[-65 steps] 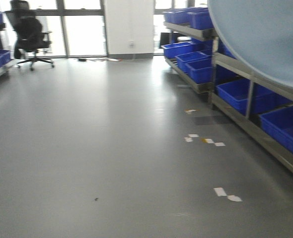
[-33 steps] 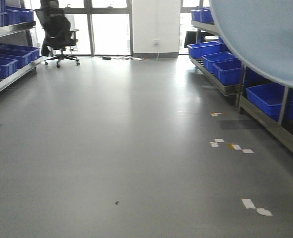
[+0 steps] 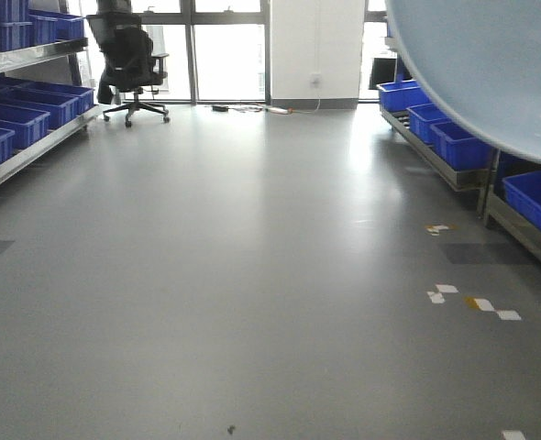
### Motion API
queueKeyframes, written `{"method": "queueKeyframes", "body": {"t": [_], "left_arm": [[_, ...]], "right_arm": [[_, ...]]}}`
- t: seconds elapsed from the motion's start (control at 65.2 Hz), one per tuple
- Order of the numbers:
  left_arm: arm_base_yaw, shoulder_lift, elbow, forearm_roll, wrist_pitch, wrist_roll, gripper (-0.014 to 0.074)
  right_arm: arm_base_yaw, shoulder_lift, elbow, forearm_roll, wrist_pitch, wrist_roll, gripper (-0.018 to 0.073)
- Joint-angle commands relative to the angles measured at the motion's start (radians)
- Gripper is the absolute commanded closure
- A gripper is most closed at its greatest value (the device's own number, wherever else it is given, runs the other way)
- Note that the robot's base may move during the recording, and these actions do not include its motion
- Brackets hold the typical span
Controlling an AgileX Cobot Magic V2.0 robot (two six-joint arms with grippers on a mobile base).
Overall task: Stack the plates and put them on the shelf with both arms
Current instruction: 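Drive the base away from the table holding the stack in the right gripper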
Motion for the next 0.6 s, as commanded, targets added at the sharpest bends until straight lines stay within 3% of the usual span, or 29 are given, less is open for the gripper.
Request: {"method": "queueKeyframes", "body": {"t": [0.0,0.583], "left_arm": [[0.000,0.009,-0.030,-0.001,-0.093,-0.011,0.0514],[0.000,0.009,-0.030,-0.001,-0.093,-0.011,0.0514]], "right_arm": [[-0.004,0.005,-0.031,0.002,-0.101,-0.005,0.0503],[-0.004,0.005,-0.031,0.002,-0.100,-0.005,0.0503]]}}
